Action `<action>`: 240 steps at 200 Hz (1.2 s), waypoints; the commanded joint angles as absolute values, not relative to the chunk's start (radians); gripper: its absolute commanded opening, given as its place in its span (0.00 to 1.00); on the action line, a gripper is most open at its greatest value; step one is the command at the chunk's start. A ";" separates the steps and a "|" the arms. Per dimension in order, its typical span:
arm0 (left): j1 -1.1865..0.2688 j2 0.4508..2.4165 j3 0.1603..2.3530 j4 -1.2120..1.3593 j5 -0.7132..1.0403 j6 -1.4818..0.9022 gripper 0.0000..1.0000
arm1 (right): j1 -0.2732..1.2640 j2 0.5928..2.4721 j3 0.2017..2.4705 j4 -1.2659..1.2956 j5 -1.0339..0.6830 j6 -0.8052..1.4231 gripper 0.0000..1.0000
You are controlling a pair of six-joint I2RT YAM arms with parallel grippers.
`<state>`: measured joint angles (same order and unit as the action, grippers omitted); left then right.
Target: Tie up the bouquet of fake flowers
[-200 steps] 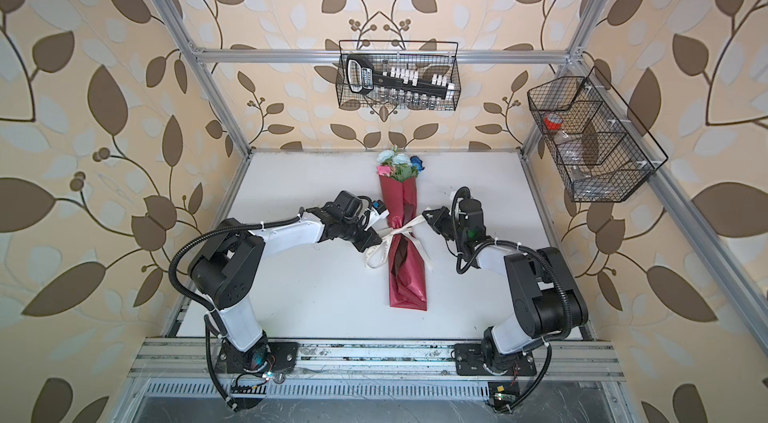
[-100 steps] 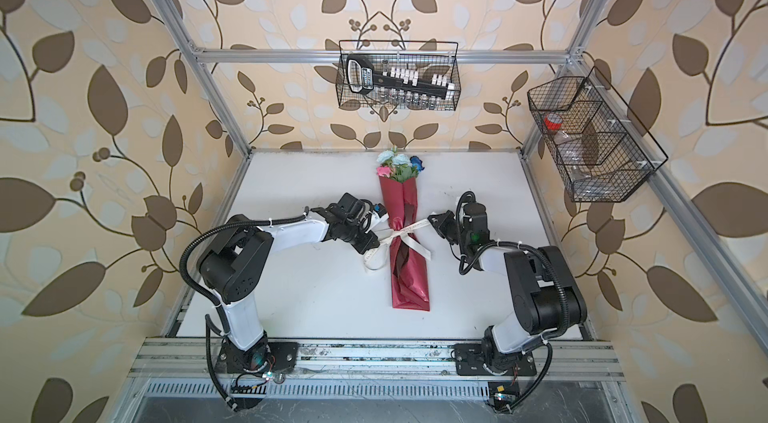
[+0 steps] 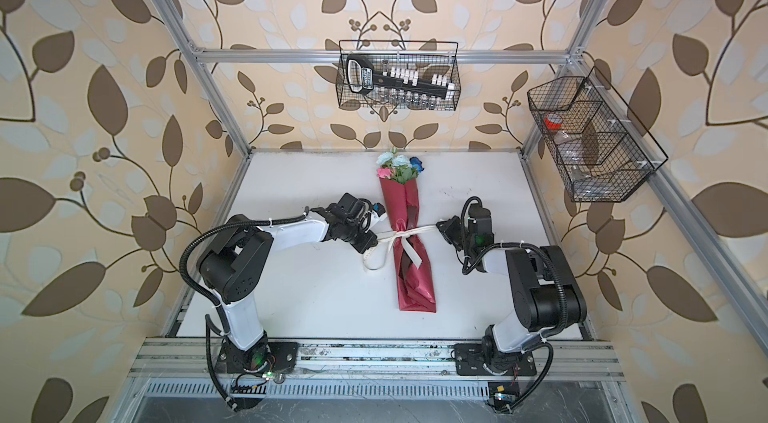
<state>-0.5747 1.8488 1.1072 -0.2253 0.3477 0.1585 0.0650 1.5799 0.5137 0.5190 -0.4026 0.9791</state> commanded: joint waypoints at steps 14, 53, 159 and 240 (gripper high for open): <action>-0.545 1.831 1.089 -0.242 0.298 0.136 0.00 | 0.040 1.586 0.497 0.507 -0.337 0.953 0.00; -0.516 1.816 1.071 -0.221 0.287 0.093 0.00 | 0.018 1.573 0.489 0.492 -0.323 0.950 0.00; -0.447 1.789 1.010 -0.160 0.235 -0.014 0.00 | 0.000 1.556 0.469 0.463 -0.281 0.945 0.00; -0.546 1.679 1.067 -0.126 0.400 -0.065 0.12 | 0.103 1.517 0.560 0.481 -0.356 0.934 0.00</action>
<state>-0.5110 1.7596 1.0222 -0.0864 0.3885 -0.0277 0.0628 1.5547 0.5037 0.4839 -0.4107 0.9565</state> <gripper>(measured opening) 0.048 0.049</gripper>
